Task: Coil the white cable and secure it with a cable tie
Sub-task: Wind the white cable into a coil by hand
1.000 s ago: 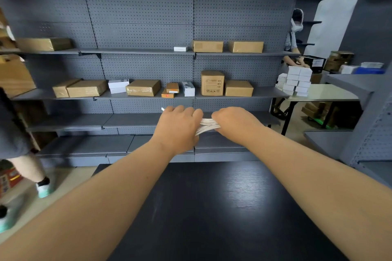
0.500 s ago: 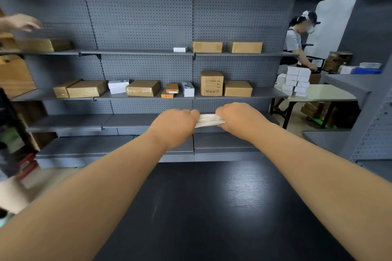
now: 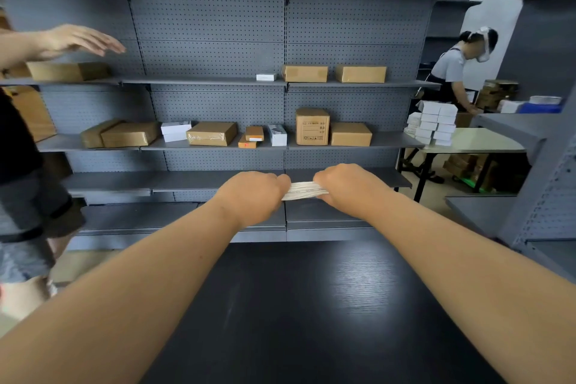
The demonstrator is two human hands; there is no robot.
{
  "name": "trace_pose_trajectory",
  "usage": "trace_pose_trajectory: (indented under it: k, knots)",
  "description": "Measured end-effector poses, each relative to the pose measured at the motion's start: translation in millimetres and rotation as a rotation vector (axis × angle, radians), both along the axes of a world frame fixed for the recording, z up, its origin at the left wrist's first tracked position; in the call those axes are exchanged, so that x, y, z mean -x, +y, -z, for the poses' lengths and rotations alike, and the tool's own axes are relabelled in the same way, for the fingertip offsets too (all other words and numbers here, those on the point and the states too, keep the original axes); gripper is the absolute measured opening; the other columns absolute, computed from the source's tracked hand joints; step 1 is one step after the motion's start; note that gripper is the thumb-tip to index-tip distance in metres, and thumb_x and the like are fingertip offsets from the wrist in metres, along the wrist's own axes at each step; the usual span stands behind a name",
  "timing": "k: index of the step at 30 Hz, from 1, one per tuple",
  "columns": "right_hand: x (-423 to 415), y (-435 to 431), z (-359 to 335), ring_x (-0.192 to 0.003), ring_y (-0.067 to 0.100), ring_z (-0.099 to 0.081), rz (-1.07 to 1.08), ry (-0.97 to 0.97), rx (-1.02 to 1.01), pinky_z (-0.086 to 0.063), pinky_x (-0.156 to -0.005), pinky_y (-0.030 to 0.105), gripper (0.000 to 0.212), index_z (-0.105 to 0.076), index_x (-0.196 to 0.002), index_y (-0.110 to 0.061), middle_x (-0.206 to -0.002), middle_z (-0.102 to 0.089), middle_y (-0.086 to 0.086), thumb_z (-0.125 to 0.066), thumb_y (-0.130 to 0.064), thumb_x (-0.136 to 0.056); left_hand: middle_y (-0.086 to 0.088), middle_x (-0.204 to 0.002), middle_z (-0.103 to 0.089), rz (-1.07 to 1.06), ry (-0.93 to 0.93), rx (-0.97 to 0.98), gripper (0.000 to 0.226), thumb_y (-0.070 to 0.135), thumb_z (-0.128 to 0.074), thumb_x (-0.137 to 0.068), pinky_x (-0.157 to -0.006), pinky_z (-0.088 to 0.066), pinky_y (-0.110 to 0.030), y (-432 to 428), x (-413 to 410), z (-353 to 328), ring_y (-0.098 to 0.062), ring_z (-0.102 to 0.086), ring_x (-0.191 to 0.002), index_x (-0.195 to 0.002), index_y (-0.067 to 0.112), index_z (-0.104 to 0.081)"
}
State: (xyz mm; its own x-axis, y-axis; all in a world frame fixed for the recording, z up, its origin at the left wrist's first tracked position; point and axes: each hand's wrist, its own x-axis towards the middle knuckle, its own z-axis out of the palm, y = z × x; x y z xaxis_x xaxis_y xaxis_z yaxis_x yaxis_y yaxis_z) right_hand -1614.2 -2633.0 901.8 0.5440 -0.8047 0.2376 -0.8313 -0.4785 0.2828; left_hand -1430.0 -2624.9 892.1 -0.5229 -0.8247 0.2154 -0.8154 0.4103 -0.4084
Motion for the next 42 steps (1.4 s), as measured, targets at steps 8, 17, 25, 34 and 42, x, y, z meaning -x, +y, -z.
trace_pose_trajectory:
  k: [8, 17, 25, 34, 42]
  knots:
    - [-2, 4, 5, -0.094, 0.031, -0.060, 0.021, -0.012, -0.071, -0.045, -0.074, 0.035, 0.021, -0.055, -0.103, -0.010, -0.103, -0.062, 0.012, -0.047, -0.027, -0.095, -0.002, -0.094, -0.058, -0.051, 0.062, 0.213, 0.021, 0.025, -0.057, -0.077, -0.084, -0.034, -0.035, 13, 14, 8, -0.027, -0.055, -0.092, -0.096, 0.016, -0.054]
    - [4, 10, 8, -0.098, 0.026, -0.058, -0.057, -0.043, -0.054, -0.048, -0.075, 0.037, 0.020, -0.054, -0.106, -0.016, -0.105, -0.061, 0.005, -0.051, -0.028, -0.090, -0.006, -0.104, -0.062, 0.056, 0.039, 0.094, 0.026, 0.029, -0.040, -0.095, -0.059, -0.035, -0.034, 10, 7, 16, -0.031, -0.061, -0.085, -0.113, 0.012, -0.046]
    - [10, 8, 16, -0.096, 0.026, -0.058, -0.011, -0.077, -0.067, -0.045, -0.077, 0.035, 0.032, -0.049, -0.114, -0.013, -0.110, -0.058, 0.006, -0.053, -0.035, -0.091, -0.008, -0.101, -0.061, 0.032, -0.023, 0.015, 0.024, 0.027, -0.038, -0.096, -0.064, -0.041, -0.036, 12, -7, 11, -0.032, -0.061, -0.085, -0.111, 0.010, -0.045]
    - [-2, 9, 26, -0.096, 0.025, -0.060, -0.004, -0.001, -0.031, -0.044, -0.075, 0.031, 0.028, -0.056, -0.109, -0.018, -0.106, -0.064, 0.004, -0.048, -0.039, -0.093, -0.008, -0.092, -0.058, 0.029, -0.037, -0.054, 0.018, 0.021, -0.036, -0.097, -0.066, -0.044, -0.036, 17, -15, 18, -0.031, -0.060, -0.082, -0.106, 0.008, -0.045]
    - [-33, 18, 39, -0.106, 0.025, -0.054, -0.043, 0.054, 0.018, -0.042, -0.089, 0.036, 0.050, -0.046, -0.120, -0.013, -0.116, -0.056, 0.004, -0.057, -0.046, -0.085, -0.008, -0.097, -0.062, 0.020, 0.001, -0.067, 0.016, 0.020, -0.039, -0.095, -0.065, -0.042, -0.036, 11, -22, 35, -0.031, -0.059, -0.080, -0.103, 0.009, -0.046]
